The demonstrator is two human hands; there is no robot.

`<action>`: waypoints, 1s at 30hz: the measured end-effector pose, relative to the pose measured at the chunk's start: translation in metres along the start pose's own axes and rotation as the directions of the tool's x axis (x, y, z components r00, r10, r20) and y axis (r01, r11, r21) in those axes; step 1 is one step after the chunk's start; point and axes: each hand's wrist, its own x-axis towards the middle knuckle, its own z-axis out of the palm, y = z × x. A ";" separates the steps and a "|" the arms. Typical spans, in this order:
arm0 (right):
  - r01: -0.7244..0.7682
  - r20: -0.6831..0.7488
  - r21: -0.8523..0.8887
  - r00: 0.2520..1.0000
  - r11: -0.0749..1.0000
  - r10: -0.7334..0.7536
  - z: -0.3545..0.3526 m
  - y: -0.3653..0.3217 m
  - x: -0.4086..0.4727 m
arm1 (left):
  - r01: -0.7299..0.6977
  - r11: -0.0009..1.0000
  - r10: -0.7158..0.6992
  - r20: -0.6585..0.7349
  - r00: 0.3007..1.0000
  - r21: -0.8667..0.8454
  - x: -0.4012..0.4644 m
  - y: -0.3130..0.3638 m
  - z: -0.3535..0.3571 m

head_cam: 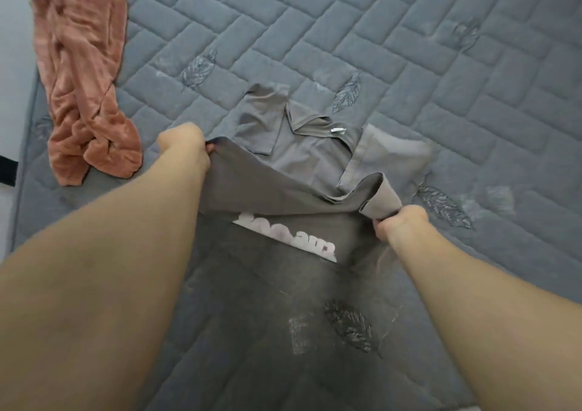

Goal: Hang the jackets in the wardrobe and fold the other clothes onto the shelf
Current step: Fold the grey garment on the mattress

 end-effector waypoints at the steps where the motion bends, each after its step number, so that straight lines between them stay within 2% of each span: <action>1: -0.028 0.036 0.022 0.999 0.999 0.028 0.018 -0.020 0.012 | -0.049 0.994 0.051 0.020 0.998 -0.093 0.009 0.012 0.020; 3: 0.022 0.107 0.010 0.994 1.000 -0.023 0.037 -0.040 0.034 | -0.144 0.964 0.155 0.032 0.987 -0.226 0.019 0.034 0.059; 4: 0.037 0.102 -0.003 0.994 0.999 -0.036 0.050 -0.049 0.045 | -0.207 0.969 0.212 0.023 0.977 -0.137 0.022 0.041 0.082; 5: 0.048 0.092 -0.057 0.995 0.997 -0.042 0.061 -0.055 0.058 | -0.239 0.971 0.238 0.075 0.968 -0.003 0.023 0.039 0.102; 6: 0.080 0.084 -0.177 0.994 0.981 -0.066 0.067 -0.054 0.071 | -0.258 0.950 0.240 0.114 0.964 0.177 0.027 0.028 0.115; 7: 0.168 0.076 -0.377 0.986 0.911 -0.150 0.068 -0.048 0.085 | -0.279 0.891 0.249 0.130 0.960 0.357 0.035 0.010 0.121; 8: 0.250 0.076 -0.590 0.964 0.768 -0.256 0.066 -0.039 0.090 | -0.274 0.813 0.229 0.152 0.962 0.514 0.036 -0.008 0.120; 10: 0.373 0.094 -0.818 0.837 0.437 -0.538 0.061 -0.022 0.102 | -0.215 0.681 0.150 0.155 0.977 0.699 0.042 -0.048 0.120; 11: 0.430 0.184 -0.870 0.738 0.242 -0.649 0.060 -0.014 0.106 | -0.178 0.624 0.110 0.140 0.984 0.761 0.046 -0.065 0.119; 12: 0.487 0.349 -0.873 0.659 0.024 -0.667 0.058 -0.005 0.104 | -0.136 0.581 0.074 0.115 0.991 0.803 0.047 -0.078 0.116; 14: 0.573 0.677 -0.732 0.544 -0.370 -0.496 0.054 0.009 0.112 | -0.051 0.530 0.037 0.037 0.999 0.846 0.053 -0.096 0.110; 15: 0.584 0.768 -0.639 0.521 -0.501 -0.372 0.057 0.014 0.117 | -0.011 0.527 0.035 -0.008 0.999 0.850 0.057 -0.099 0.108; 16: 0.590 0.804 -0.575 0.536 -0.567 -0.258 0.064 0.018 0.120 | 0.023 0.529 0.034 -0.047 0.998 0.848 0.061 -0.098 0.106; 19: 0.589 0.842 -0.426 0.537 -0.687 -0.061 0.101 0.032 0.127 | 0.086 0.533 0.036 -0.125 0.992 0.842 0.080 -0.094 0.096; 23: 0.591 0.847 -0.289 0.525 -0.753 0.087 0.176 0.063 0.133 | 0.066 0.452 -0.038 -0.055 0.998 0.889 0.113 -0.112 0.078; 26: 0.633 0.866 -0.229 0.480 -0.740 0.143 0.231 0.105 0.136 | 0.032 0.404 -0.075 -0.002 0.997 0.914 0.130 -0.132 0.075; 28: 0.628 0.887 -0.218 0.447 -0.747 0.116 0.263 0.138 0.138 | 0.039 0.405 -0.072 -0.011 0.997 0.914 0.139 -0.138 0.076; 30: 0.604 0.884 -0.224 0.456 -0.765 0.101 0.286 0.165 0.140 | 0.035 0.420 -0.041 -0.020 0.999 0.907 0.140 -0.140 0.077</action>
